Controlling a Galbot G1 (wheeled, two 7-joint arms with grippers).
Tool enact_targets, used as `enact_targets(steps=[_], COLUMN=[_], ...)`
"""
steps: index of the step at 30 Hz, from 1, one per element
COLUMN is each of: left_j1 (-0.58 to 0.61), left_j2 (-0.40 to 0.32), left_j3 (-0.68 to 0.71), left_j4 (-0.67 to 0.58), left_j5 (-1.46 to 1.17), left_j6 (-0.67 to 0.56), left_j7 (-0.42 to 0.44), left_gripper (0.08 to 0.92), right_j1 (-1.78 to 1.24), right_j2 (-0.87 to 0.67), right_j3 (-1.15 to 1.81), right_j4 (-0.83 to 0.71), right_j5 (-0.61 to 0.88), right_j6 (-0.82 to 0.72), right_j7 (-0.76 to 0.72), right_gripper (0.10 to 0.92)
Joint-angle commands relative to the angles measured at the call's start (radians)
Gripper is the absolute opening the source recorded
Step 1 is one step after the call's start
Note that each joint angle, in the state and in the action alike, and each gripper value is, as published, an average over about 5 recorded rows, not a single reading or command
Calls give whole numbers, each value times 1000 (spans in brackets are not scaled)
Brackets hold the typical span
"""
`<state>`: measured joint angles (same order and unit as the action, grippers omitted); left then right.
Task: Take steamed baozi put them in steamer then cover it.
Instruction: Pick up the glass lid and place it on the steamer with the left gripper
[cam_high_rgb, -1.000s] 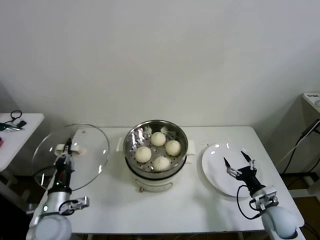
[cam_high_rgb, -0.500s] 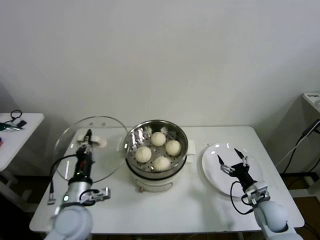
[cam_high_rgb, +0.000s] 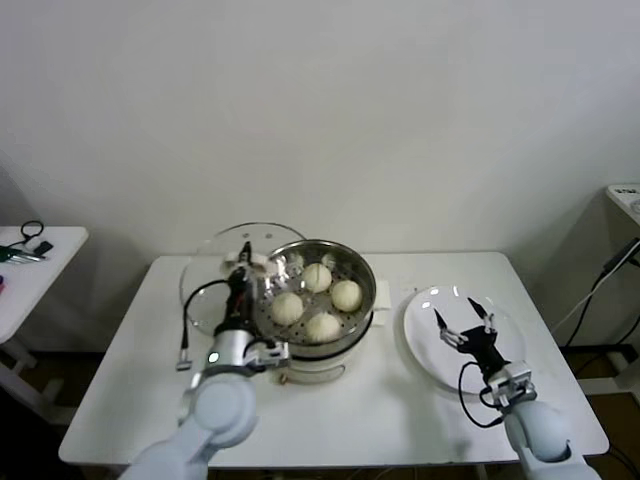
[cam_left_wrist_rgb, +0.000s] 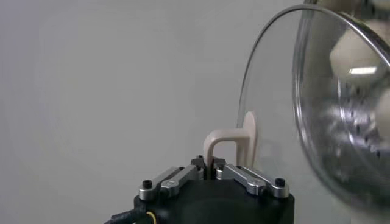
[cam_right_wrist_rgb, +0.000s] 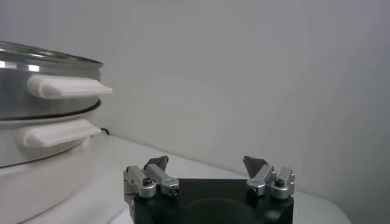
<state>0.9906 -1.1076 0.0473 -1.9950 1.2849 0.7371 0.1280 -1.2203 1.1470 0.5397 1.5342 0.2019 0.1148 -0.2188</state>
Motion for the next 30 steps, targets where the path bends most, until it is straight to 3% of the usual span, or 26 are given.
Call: enact_targets(steps=[1, 12, 30], left_j1=[-138, -133, -107], left_j2=[-257, -368, -344], left_j3=[124, 135, 111], left_j4=[178, 250, 266], left_j5=[115, 173, 223], left_j6=[48, 48, 48], left_j7=[86, 102, 130], left_gripper=[147, 147, 147], right_j1=[-4, -16, -16], right_j2=[5, 9, 6], right_j3=[18, 34, 41], right_j4=[-10, -10, -14], right_j5=[-4, -7, -7], right_j6=[4, 10, 15], right_j7=[-2, -5, -8], right_gripper=[823, 823, 823])
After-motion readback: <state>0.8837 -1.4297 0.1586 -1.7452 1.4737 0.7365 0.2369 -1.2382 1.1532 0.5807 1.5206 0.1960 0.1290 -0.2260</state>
